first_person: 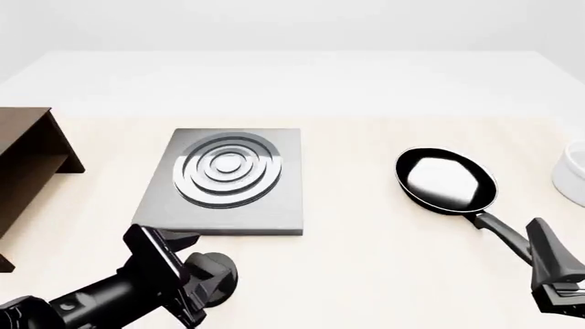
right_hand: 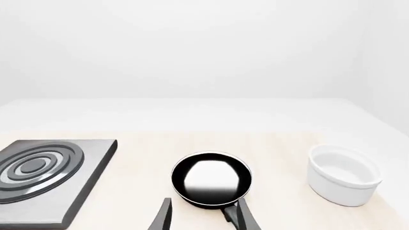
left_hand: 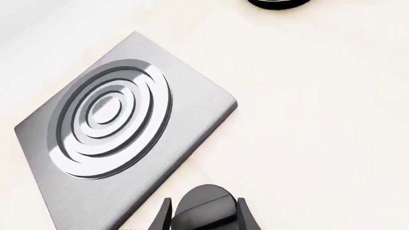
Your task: Turn on the stove and put the frying pan on it.
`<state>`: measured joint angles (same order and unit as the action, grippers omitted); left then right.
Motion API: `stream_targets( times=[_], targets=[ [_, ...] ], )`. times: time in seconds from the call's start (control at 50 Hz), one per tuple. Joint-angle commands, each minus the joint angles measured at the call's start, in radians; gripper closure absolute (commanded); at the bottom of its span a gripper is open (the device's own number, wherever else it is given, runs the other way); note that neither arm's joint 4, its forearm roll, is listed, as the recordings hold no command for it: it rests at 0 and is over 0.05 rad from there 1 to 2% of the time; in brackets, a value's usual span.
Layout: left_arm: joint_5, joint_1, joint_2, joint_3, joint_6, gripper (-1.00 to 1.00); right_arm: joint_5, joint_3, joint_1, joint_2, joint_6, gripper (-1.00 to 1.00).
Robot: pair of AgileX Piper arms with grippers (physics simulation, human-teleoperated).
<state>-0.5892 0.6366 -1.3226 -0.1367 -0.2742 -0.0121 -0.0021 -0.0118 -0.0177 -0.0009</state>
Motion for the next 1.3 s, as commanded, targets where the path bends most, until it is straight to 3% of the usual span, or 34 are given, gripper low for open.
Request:
stream_targets(
  times=[0.02, 0.18, 0.34, 0.42, 0.46, 0.5, 0.52, 0.58, 0.66, 0.68, 0.74, 0.78, 0.88, 0.92, 0.96, 1.12, 1.3],
  targets=[
    [0.088, -0.039, 0.126, -0.013, 0.003, -1.00, -0.006, 0.000, 0.000, -0.006, -0.002, -1.00],
    [0.345, -0.085, 0.403, -0.087, 0.018, -1.00, 0.012, 0.002, -0.002, 0.013, -0.005, -1.00],
    [0.440, -0.093, 0.503, -0.122, 0.017, -1.00, 0.003, 0.000, -0.003, 0.001, -0.006, -1.00],
    [0.480, -0.169, 0.658, -0.124, 0.040, -1.00, 0.006, 0.000, -0.003, 0.005, -0.005, -1.00],
    [0.517, -0.218, 0.738, -0.137, 0.092, -1.00, 0.010, 0.002, -0.002, 0.011, -0.004, -1.00],
    [0.520, -0.234, 0.767, -0.135, 0.105, -1.00, 0.011, 0.002, -0.003, 0.011, -0.004, -1.00],
    [0.499, -0.274, 0.772, -0.123, 0.064, -1.00, 0.001, 0.001, -0.003, 0.001, -0.005, -1.00],
    [0.469, -0.309, 0.784, -0.119, 0.116, -1.00, 0.012, 0.002, -0.003, 0.012, -0.006, -1.00],
    [0.463, -0.367, 0.842, -0.113, 0.112, -1.00, 0.007, 0.001, -0.004, 0.007, -0.006, -1.00],
    [0.465, -0.374, 0.841, -0.121, 0.165, -1.00, 0.011, 0.002, -0.004, 0.012, -0.007, -1.00],
    [0.481, -0.404, 0.892, -0.117, 0.154, -1.00, -0.003, 0.001, -0.004, -0.003, -0.009, -1.00],
    [0.481, -0.407, 0.905, -0.119, 0.209, -1.00, -0.006, 0.000, -0.004, -0.006, -0.009, -1.00],
    [0.478, -0.465, 0.987, -0.083, 0.214, -1.00, 0.011, 0.002, -0.004, 0.013, -0.009, -1.00],
    [0.482, -0.485, 1.050, -0.056, 0.170, -1.00, -0.008, 0.000, -0.004, -0.008, -0.009, -1.00],
    [0.468, -0.519, 1.037, -0.034, 0.215, -1.00, 0.003, 0.002, -0.004, 0.004, -0.010, -1.00],
    [0.439, -0.548, 1.100, 0.038, 0.227, -1.00, 0.009, 0.002, -0.005, 0.011, -0.009, -1.00],
    [0.286, -0.602, 1.016, 0.127, 0.235, -1.00, 0.007, 0.002, -0.007, 0.008, -0.013, -1.00]
  ],
)
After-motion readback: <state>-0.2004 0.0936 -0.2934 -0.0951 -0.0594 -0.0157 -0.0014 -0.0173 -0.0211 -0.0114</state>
